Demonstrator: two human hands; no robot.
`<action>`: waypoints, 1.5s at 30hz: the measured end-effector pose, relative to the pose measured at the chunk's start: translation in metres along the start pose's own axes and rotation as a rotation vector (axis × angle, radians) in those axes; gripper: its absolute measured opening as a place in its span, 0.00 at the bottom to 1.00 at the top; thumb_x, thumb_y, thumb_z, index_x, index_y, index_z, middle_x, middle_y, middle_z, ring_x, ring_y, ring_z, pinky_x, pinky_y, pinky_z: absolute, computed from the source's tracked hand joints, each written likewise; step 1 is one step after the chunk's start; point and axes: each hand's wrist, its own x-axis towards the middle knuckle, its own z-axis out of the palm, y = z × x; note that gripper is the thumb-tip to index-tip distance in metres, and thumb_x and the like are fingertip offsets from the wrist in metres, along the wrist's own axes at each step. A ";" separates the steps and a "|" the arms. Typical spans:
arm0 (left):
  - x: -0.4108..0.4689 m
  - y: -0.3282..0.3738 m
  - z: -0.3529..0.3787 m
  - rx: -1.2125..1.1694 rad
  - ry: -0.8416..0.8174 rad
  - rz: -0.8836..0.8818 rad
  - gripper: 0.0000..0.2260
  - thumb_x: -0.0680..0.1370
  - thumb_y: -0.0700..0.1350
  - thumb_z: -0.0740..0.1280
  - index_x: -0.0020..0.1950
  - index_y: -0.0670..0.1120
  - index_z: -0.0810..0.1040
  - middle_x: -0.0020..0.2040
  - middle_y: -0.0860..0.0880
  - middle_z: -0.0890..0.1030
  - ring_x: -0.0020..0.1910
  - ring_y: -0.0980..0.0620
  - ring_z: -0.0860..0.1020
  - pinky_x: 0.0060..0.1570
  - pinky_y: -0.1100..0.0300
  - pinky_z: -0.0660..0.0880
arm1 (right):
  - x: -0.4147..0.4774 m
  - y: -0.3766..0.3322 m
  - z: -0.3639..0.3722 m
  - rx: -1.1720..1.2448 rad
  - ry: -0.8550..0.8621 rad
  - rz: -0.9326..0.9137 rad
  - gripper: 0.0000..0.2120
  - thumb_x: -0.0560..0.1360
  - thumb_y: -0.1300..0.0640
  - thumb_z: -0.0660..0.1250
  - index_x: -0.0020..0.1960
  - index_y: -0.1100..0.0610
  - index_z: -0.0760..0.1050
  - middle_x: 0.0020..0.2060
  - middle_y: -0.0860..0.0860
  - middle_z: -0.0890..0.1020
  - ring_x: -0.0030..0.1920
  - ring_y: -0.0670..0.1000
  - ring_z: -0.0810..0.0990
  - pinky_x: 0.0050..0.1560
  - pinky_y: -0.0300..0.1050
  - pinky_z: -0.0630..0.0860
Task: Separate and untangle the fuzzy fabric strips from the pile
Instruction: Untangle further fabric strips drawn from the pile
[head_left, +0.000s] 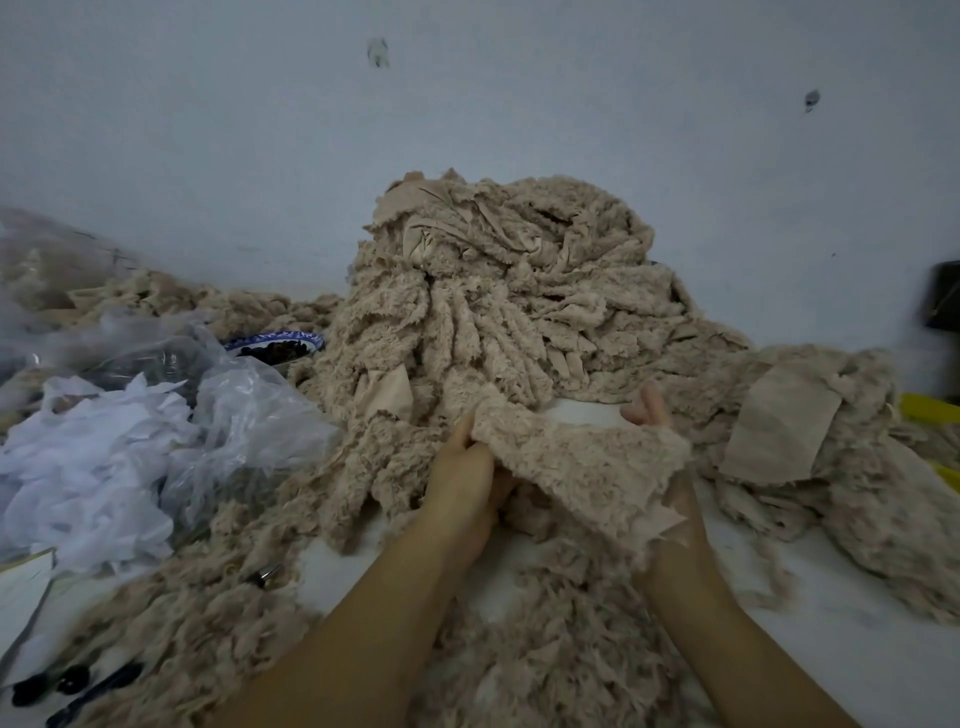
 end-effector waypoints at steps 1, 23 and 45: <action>0.000 0.001 0.000 -0.008 0.005 0.005 0.27 0.80 0.33 0.61 0.75 0.56 0.68 0.59 0.49 0.84 0.53 0.48 0.84 0.51 0.50 0.82 | -0.001 -0.006 -0.003 -0.122 0.029 -0.176 0.14 0.80 0.52 0.64 0.65 0.53 0.74 0.54 0.54 0.79 0.52 0.43 0.79 0.50 0.28 0.72; -0.014 -0.005 0.011 0.668 -0.221 0.342 0.20 0.81 0.38 0.60 0.53 0.66 0.78 0.61 0.65 0.74 0.65 0.60 0.72 0.70 0.55 0.69 | 0.019 0.012 -0.002 0.020 0.236 0.086 0.22 0.82 0.48 0.62 0.54 0.69 0.77 0.48 0.69 0.80 0.46 0.67 0.80 0.49 0.62 0.79; -0.011 0.005 0.011 -0.075 -0.095 -0.060 0.17 0.82 0.47 0.63 0.64 0.35 0.77 0.57 0.40 0.81 0.54 0.41 0.78 0.61 0.44 0.74 | 0.015 0.018 0.002 -0.173 0.061 -0.123 0.20 0.81 0.50 0.62 0.33 0.56 0.67 0.31 0.49 0.70 0.28 0.41 0.68 0.30 0.29 0.65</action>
